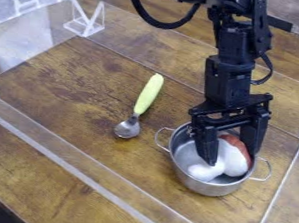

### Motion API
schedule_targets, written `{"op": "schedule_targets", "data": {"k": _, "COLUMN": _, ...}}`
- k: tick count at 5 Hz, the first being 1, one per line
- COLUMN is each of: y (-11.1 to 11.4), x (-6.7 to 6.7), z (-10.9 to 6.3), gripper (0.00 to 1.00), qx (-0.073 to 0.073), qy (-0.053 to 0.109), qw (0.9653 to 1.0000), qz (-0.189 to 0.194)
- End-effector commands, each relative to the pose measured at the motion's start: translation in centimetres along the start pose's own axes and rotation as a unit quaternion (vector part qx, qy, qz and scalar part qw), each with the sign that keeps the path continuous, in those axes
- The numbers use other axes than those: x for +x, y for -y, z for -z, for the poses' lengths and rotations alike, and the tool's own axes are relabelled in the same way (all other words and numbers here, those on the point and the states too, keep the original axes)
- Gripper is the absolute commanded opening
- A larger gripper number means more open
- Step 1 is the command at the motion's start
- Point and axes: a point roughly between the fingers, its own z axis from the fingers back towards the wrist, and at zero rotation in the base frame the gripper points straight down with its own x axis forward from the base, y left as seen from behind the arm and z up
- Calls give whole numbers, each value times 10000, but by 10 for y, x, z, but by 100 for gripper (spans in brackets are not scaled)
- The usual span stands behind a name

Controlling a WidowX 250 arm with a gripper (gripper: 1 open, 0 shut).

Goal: Put the mushroom in the silver pot

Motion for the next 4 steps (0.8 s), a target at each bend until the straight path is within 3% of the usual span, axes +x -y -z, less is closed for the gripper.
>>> {"op": "schedule_targets", "data": {"k": 1, "y": 6, "x": -6, "z": -38, "gripper": 100, "qx": -424, "qy": 173, "qw": 9988, "qz": -154}}
{"op": "schedule_targets", "data": {"k": 3, "y": 11, "x": -6, "z": -39, "gripper": 100, "qx": -354, "qy": 217, "qw": 9991, "qz": 97}}
{"op": "schedule_targets", "data": {"k": 4, "y": 11, "x": -19, "z": -40, "gripper": 100, "qx": -337, "qy": 233, "qw": 9991, "qz": 135}}
